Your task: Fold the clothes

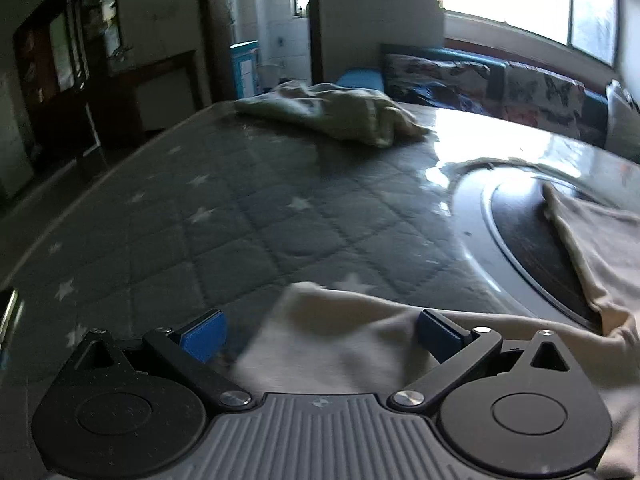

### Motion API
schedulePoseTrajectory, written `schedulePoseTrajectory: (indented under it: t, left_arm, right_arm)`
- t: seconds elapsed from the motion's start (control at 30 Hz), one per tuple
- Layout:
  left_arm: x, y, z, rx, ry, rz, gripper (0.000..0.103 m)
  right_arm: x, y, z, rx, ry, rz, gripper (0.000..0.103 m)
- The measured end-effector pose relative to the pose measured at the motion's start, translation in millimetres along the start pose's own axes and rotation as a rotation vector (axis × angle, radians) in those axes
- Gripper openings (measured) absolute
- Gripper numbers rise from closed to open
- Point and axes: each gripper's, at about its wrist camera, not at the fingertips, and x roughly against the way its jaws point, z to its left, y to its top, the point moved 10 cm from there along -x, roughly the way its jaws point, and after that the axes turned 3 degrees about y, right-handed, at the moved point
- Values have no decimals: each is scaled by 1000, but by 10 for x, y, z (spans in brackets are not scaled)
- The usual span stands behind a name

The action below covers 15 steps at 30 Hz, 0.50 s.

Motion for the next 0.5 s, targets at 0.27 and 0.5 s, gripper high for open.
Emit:
schedulePoseTrajectory:
  t: [0.27,0.5]
  left_arm:
    - [-37,87,186,51,53,-18,103]
    - [-92,100,358,104,109,-12,103]
  right_arm:
    - [1,-4,7,0,-2,0,103]
    - [-2,-6,6,0,-3,1,103]
